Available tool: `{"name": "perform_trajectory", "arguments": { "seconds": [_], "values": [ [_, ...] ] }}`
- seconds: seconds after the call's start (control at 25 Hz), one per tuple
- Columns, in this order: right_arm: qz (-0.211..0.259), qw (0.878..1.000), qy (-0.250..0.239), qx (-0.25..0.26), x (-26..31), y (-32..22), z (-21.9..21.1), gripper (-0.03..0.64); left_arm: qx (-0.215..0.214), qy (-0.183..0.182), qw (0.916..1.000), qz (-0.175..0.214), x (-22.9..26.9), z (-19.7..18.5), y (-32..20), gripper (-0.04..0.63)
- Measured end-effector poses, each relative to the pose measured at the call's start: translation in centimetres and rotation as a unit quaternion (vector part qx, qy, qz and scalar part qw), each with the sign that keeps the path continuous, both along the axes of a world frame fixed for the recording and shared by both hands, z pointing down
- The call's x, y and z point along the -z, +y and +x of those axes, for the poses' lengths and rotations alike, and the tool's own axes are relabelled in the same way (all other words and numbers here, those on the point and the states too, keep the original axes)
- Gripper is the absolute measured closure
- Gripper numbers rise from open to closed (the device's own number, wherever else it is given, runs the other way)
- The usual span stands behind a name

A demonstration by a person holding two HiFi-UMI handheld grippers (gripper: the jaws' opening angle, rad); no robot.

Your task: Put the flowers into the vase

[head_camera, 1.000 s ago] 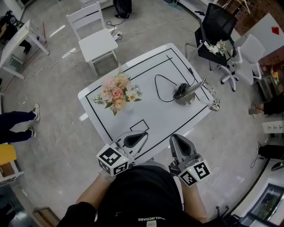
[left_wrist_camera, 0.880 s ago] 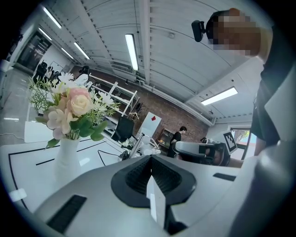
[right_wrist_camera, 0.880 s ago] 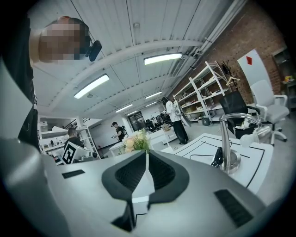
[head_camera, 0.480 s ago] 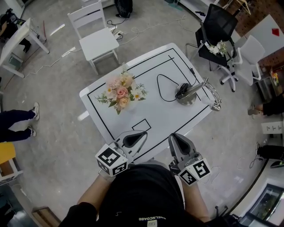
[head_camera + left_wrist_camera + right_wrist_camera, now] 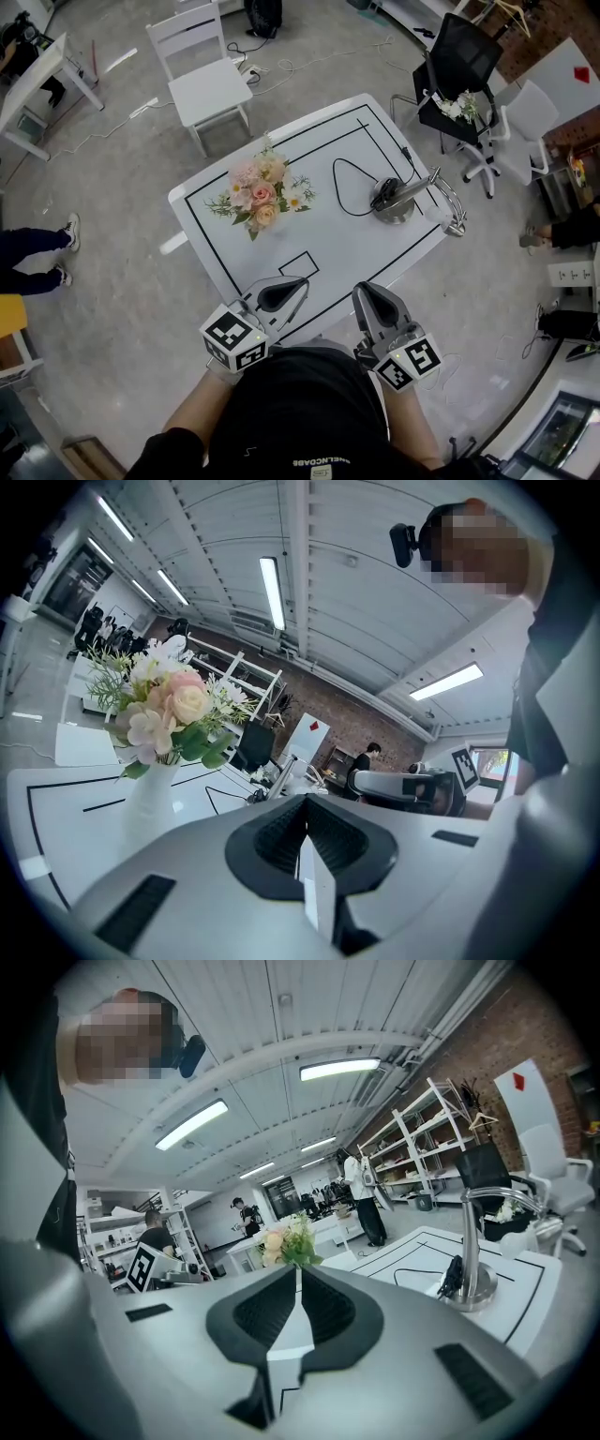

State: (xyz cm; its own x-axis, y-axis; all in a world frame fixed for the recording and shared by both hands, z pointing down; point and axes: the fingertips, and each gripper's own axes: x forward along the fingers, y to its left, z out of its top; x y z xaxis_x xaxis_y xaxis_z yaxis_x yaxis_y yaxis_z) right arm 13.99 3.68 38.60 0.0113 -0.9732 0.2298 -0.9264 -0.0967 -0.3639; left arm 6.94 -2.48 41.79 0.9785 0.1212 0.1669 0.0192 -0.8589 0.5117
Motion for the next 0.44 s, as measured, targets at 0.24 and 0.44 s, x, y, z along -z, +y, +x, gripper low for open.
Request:
{"name": "perform_trajectory", "arguments": {
  "seconds": [0.24,0.44],
  "values": [
    [-0.004,1.000,-0.001,-0.003,-0.13,0.11,-0.17,0.588,0.002,0.002,1.0000,-0.002,-0.06,-0.22,0.03,0.591],
    [-0.009,1.000,-0.005,-0.003,-0.48,0.23,-0.28,0.588,0.007,0.000,1.0000,-0.004,-0.23,-0.43,-0.07,0.591]
  ]
}}
